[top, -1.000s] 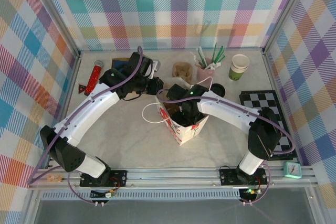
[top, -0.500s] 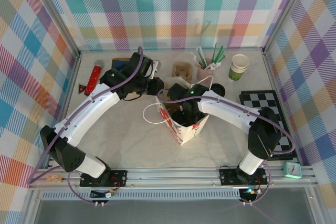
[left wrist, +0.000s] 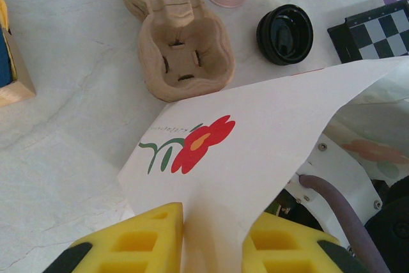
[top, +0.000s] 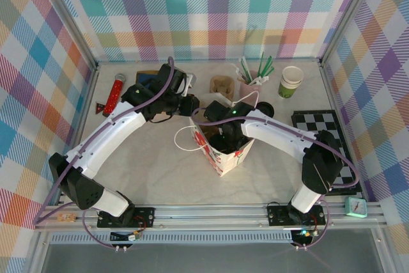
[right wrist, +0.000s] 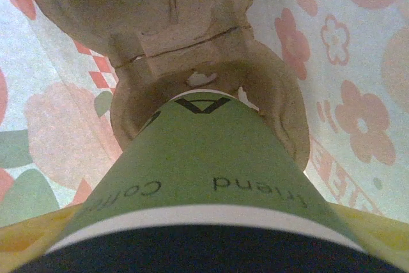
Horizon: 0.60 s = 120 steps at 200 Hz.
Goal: Pack the takeout coffee
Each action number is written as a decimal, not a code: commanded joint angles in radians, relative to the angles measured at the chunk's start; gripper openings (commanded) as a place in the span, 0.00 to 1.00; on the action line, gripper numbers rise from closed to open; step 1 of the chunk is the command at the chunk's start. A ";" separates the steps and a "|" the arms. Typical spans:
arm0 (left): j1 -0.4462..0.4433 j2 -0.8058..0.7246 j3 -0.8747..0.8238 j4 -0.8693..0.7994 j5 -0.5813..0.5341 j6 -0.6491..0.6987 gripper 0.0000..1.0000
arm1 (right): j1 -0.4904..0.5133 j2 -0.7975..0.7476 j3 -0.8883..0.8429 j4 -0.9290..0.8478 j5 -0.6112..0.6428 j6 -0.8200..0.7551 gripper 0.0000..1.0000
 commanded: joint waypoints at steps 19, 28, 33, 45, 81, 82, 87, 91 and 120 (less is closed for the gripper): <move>-0.015 -0.020 -0.003 0.014 0.022 -0.006 0.23 | -0.009 0.002 -0.013 0.014 0.002 -0.013 0.30; -0.015 -0.020 -0.003 0.014 0.022 -0.006 0.23 | -0.011 0.002 -0.016 0.017 0.001 -0.013 0.30; -0.015 -0.020 -0.003 0.014 0.022 -0.006 0.23 | -0.011 0.002 -0.017 0.019 -0.001 -0.014 0.30; -0.015 -0.018 -0.003 0.014 0.022 -0.005 0.23 | -0.013 0.002 -0.020 0.021 -0.001 -0.013 0.30; -0.015 -0.017 -0.002 0.016 0.025 -0.006 0.23 | -0.017 0.002 -0.030 0.029 -0.003 -0.016 0.30; -0.015 -0.017 -0.002 0.016 0.025 -0.006 0.23 | -0.017 0.002 -0.030 0.030 -0.003 -0.016 0.30; -0.015 -0.017 -0.002 0.016 0.024 -0.006 0.23 | -0.017 0.002 -0.030 0.030 -0.004 -0.015 0.30; -0.015 -0.017 -0.002 0.017 0.025 -0.005 0.23 | -0.018 0.002 -0.031 0.030 -0.004 -0.015 0.30; -0.015 -0.017 -0.003 0.016 0.022 -0.006 0.23 | -0.021 0.002 -0.033 0.035 -0.005 -0.015 0.30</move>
